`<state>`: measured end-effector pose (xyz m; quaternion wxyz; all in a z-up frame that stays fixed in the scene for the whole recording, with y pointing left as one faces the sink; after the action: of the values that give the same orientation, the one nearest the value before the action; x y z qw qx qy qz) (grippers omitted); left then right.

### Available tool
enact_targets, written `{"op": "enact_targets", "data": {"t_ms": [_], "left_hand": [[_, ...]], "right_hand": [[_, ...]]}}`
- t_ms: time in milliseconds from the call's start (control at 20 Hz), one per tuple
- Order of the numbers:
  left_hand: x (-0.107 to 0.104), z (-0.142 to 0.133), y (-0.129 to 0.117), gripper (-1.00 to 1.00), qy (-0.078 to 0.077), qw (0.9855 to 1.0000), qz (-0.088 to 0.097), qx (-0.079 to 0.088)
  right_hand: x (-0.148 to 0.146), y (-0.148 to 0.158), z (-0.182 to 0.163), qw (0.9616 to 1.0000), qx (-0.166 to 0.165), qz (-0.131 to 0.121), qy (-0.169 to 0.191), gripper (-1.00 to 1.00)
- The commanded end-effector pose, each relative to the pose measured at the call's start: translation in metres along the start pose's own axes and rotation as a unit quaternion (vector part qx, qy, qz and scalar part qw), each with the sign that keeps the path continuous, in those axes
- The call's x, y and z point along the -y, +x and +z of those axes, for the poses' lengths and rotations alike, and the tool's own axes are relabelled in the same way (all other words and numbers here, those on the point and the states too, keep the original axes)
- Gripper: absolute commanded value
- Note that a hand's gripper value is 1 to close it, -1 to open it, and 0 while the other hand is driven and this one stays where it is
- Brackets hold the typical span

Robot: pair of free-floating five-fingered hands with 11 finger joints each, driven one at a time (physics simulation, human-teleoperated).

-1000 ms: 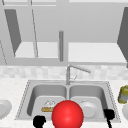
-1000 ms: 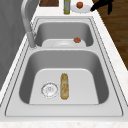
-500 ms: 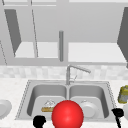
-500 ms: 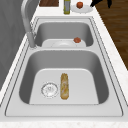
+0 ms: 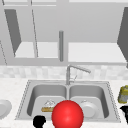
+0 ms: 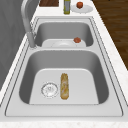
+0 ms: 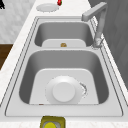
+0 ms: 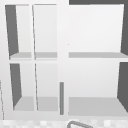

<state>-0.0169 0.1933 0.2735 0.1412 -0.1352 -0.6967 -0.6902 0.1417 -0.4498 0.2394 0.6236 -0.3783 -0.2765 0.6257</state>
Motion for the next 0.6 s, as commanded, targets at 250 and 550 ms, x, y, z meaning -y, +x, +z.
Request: {"op": "enact_targets", "data": {"t_ms": [250,550], "left_hand": [[0.000,0.000,0.000,0.00,0.000,1.0000,0.000,0.000],[0.000,0.000,0.000,0.00,0.000,1.0000,0.000,0.000]], "right_hand": [[0.021,-0.061,0.006,0.9998,0.007,-0.007,0.019,-1.00],[0.030,-0.099,-0.015,0.9998,0.008,-0.010,0.013,-1.00]]}}
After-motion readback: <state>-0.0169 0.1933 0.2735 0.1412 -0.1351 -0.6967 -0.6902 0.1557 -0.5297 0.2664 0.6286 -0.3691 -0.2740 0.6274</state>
